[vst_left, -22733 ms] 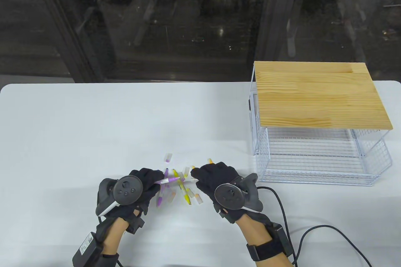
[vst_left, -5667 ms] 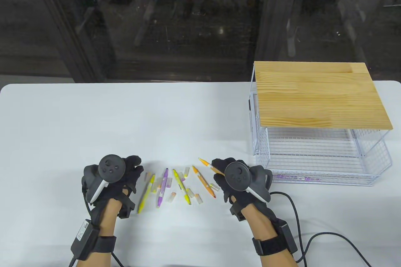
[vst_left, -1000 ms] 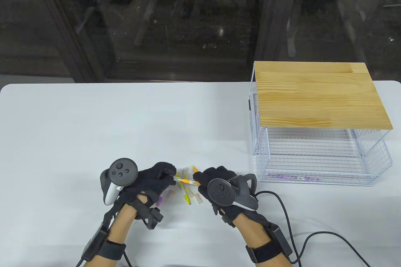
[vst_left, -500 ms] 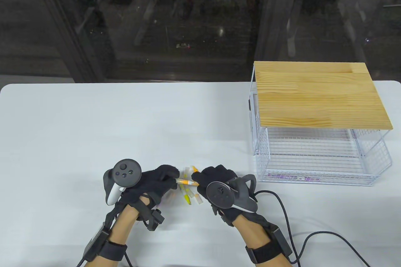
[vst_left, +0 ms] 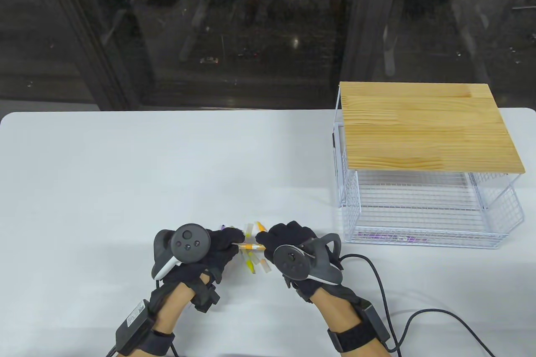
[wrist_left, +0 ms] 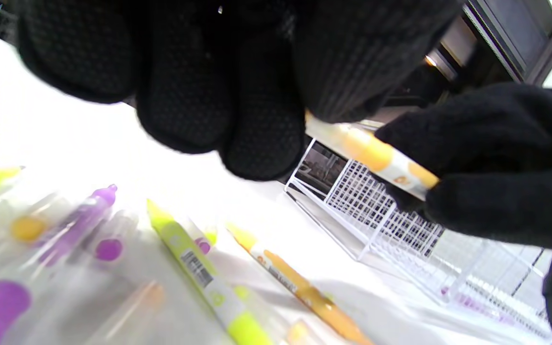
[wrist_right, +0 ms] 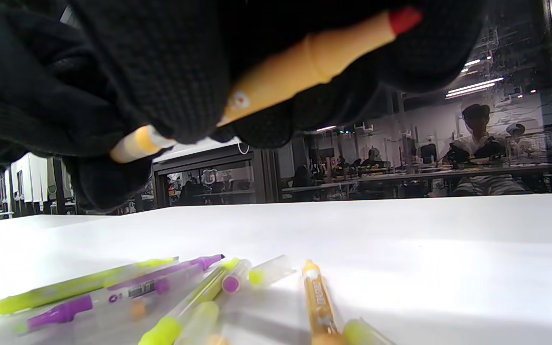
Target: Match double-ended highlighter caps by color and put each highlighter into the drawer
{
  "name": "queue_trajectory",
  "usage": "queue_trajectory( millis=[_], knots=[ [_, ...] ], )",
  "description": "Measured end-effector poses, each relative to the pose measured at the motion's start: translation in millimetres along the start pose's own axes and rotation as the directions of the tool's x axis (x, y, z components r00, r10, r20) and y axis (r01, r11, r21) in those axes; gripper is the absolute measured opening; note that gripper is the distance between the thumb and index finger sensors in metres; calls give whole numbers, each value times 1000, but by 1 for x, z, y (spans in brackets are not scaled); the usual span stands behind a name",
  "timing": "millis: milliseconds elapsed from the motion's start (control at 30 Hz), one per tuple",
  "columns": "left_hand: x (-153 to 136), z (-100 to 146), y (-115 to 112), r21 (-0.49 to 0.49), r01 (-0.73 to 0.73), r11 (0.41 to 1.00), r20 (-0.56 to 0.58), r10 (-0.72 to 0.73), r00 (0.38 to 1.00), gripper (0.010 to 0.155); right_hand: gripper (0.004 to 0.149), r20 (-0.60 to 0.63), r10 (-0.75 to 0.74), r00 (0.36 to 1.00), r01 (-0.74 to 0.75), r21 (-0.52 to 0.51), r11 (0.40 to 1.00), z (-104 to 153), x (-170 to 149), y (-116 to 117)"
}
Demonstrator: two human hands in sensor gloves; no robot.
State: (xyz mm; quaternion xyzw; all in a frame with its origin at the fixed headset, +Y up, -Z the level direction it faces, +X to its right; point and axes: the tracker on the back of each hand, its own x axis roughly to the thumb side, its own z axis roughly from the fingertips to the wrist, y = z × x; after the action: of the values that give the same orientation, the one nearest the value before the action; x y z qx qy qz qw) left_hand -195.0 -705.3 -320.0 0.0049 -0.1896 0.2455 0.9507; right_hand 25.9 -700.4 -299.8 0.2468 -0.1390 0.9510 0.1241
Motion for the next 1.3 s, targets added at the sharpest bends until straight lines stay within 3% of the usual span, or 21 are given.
queue_trajectory(
  millis=[400, 967, 1167, 1300],
  knots=[
    [3, -1, -4, -47, -3, 999, 39, 5, 999, 47, 45, 12, 12, 1000, -12, 22, 1000, -1, 3, 3],
    [7, -1, -2, -35, 23, 999, 76, -20, 997, 48, 44, 45, 38, 998, -38, 9, 999, -2, 9, -2],
    [5, -1, -5, -81, 178, 981, 34, -175, 984, 51, 45, 51, 60, 997, -62, 32, 998, -5, 15, 4],
    [9, -1, -6, -68, 155, 986, 59, -151, 987, 50, 45, 53, 31, 998, -32, 15, 999, -3, 14, 3]
  ],
)
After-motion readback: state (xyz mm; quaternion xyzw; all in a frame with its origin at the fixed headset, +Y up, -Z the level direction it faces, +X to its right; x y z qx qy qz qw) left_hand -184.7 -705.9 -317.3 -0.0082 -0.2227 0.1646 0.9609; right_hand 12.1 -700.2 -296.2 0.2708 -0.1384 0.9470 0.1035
